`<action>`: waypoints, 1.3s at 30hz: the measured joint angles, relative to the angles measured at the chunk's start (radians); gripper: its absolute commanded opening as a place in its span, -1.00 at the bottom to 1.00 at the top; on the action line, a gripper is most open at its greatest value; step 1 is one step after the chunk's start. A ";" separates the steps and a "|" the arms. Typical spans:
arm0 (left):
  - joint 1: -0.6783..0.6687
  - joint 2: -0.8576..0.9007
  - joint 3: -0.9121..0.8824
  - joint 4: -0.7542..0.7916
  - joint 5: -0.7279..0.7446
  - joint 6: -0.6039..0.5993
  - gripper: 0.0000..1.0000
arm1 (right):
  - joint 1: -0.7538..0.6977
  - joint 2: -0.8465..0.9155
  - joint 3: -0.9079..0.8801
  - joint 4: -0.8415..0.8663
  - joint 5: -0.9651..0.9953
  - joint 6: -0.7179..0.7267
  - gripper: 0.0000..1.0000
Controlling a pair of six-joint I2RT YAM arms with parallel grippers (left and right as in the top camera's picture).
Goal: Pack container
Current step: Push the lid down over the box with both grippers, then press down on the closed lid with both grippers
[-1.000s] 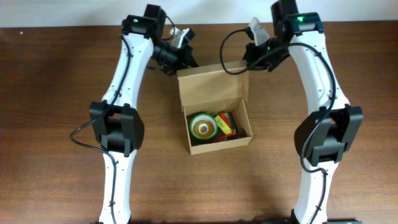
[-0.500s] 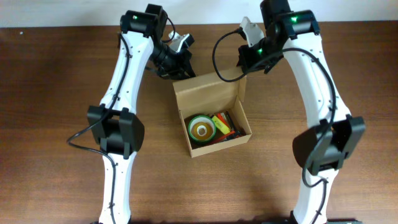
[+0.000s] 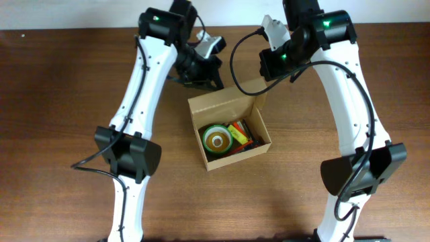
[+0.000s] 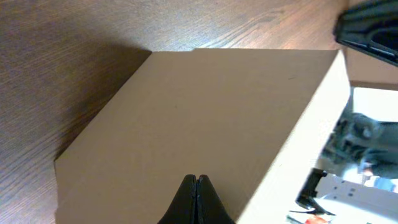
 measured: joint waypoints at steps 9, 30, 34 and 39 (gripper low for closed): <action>-0.077 -0.065 0.000 0.000 -0.084 -0.042 -0.96 | 0.000 -0.045 0.000 -0.036 0.022 0.002 -0.92; -0.167 -0.128 -0.311 -0.002 -0.159 -0.058 -0.96 | 0.000 -0.239 0.000 -0.046 0.153 0.008 -0.92; -0.179 -0.143 -0.316 0.026 -0.226 -0.088 -0.96 | 0.000 -0.239 0.000 -0.048 0.157 0.016 -0.92; -0.156 -0.214 -0.317 0.060 -0.311 -0.141 -0.96 | 0.000 -0.241 -0.021 -0.074 0.161 0.034 -0.92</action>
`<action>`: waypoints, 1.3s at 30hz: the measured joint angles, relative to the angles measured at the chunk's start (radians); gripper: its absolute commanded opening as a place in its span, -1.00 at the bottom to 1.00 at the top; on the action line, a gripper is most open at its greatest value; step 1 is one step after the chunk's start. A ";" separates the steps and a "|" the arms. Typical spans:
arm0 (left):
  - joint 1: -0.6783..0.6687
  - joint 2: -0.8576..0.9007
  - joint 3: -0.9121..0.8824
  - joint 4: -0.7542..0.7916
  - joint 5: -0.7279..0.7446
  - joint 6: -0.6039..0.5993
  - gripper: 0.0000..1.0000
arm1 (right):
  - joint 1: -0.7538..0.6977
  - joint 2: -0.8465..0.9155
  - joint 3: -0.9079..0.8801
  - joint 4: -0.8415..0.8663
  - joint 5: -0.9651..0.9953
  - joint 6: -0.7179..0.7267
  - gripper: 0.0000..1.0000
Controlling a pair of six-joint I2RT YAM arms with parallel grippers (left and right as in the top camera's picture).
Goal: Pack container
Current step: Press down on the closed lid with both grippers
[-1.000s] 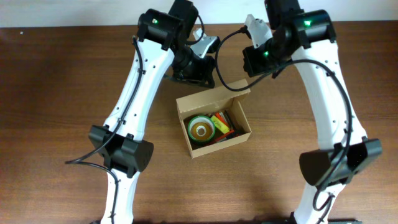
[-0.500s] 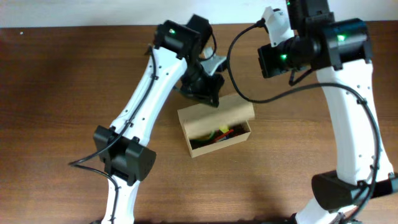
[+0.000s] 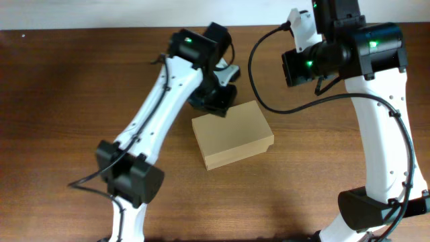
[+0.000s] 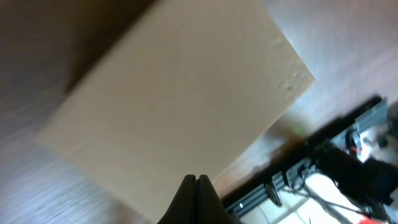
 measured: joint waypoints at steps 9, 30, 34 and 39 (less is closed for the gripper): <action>0.084 -0.133 0.000 -0.005 -0.177 -0.079 -0.97 | 0.000 0.000 -0.181 -0.111 0.003 0.047 -0.92; 0.084 -0.140 -0.112 -0.051 -0.292 -0.106 -0.96 | 0.121 0.000 -0.468 -0.054 -0.055 0.052 -0.92; 0.084 -0.140 -0.196 -0.014 -0.291 -0.106 -0.96 | 0.121 0.000 -0.537 0.003 -0.055 0.052 -0.92; 0.084 -0.140 -0.253 0.039 -0.270 -0.098 -0.96 | 0.121 0.000 -0.647 0.100 -0.055 0.051 -0.93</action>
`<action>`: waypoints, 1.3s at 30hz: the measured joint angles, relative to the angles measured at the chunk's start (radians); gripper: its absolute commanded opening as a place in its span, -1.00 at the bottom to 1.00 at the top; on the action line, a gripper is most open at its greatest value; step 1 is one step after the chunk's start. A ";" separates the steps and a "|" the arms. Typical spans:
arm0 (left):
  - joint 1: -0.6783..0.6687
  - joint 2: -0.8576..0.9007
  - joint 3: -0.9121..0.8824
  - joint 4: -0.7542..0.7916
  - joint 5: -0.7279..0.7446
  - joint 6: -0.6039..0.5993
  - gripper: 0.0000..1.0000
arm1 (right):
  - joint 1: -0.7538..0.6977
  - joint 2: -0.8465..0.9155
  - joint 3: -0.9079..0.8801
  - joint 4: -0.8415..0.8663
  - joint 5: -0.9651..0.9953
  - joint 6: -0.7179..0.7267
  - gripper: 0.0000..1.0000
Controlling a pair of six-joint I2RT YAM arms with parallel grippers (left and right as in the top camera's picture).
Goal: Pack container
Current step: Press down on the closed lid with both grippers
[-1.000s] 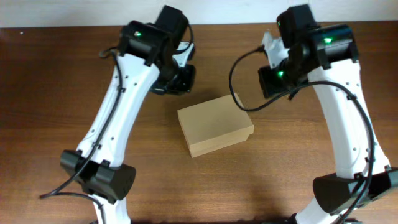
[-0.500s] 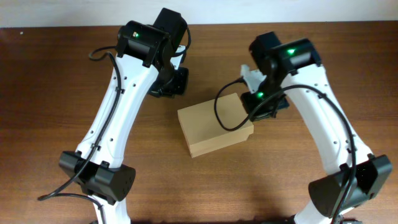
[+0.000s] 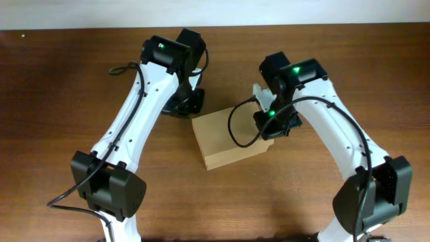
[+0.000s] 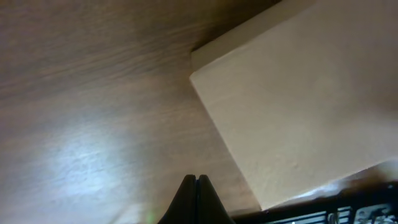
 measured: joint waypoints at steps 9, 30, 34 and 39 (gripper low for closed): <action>0.000 0.000 -0.116 0.076 0.059 0.029 -0.98 | -0.001 -0.017 -0.164 0.161 -0.018 0.000 -0.92; -0.027 0.000 -0.319 0.233 0.134 0.038 -0.96 | -0.003 -0.021 -0.134 0.231 -0.034 0.000 -0.92; -0.030 0.000 -0.319 0.270 0.142 0.038 -0.96 | -0.003 -0.017 -0.074 0.224 -0.034 0.000 -0.92; -0.030 0.000 -0.319 0.297 0.141 0.038 -0.95 | -0.003 -0.017 -0.002 0.195 -0.034 -0.005 -0.92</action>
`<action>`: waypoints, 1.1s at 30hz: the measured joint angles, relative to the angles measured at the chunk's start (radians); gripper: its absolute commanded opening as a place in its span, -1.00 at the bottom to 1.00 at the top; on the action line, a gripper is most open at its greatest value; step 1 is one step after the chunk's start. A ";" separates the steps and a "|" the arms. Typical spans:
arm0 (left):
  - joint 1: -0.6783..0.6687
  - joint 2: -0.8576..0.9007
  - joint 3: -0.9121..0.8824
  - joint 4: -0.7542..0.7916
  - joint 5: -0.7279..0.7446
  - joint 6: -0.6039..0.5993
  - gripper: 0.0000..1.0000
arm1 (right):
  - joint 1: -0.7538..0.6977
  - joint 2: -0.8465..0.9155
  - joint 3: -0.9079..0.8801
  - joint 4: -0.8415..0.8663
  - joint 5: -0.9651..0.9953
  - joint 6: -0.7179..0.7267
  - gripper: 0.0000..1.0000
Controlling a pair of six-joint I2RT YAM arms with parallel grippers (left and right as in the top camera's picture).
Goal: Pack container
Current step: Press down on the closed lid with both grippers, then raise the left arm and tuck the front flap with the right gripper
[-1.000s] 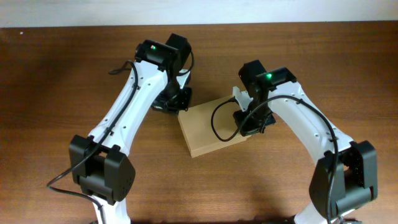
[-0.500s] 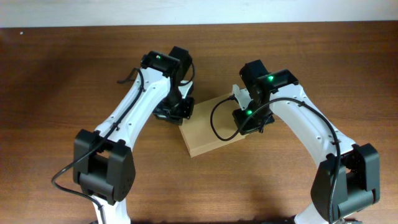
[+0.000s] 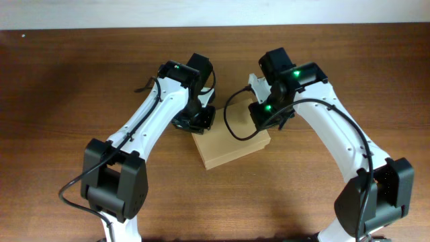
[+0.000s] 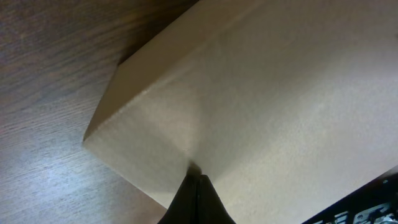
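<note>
The closed brown cardboard box (image 3: 232, 146) lies mid-table, its contents hidden under the lid. My left gripper (image 3: 199, 122) is over the box's far left corner. In the left wrist view the left gripper (image 4: 198, 177) is shut and empty, its tips touching the lid of the box (image 4: 267, 93) near that corner. My right gripper (image 3: 266, 119) hangs over the box's far right corner. Its fingers are hidden under the wrist, so I cannot tell their state.
The dark wooden table (image 3: 67, 101) runs on all sides of the box. Both arms reach in from the near edge and curve round the box to left and right. A black cable (image 3: 232, 124) loops from the right arm over the lid.
My left gripper was on the table beside the box's far left corner and now rests on the lid at that corner. The right gripper has shifted a little farther back along the box's right end.
The box stood open with small coloured items inside and its lid flap up at the back, my shut left gripper behind it. Then the lid was down and the right arm was raised away. Then the right gripper came to the box's right end. Now both sit at far corners.
</note>
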 measured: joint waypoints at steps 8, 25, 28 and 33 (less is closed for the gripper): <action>0.005 0.000 0.000 0.046 -0.018 0.000 -0.93 | 0.000 0.000 0.055 -0.023 0.013 -0.008 -0.92; 0.165 0.000 0.119 0.019 -0.124 0.042 -0.90 | 0.000 0.000 0.075 -0.208 0.024 -0.034 -0.92; 0.165 0.000 0.242 0.007 -0.177 0.049 -0.84 | 0.003 0.000 0.076 -0.260 -0.014 -0.058 -0.92; 0.183 0.000 0.410 -0.004 -0.224 0.053 -0.78 | 0.063 0.000 0.076 -0.303 -0.052 -0.085 -0.92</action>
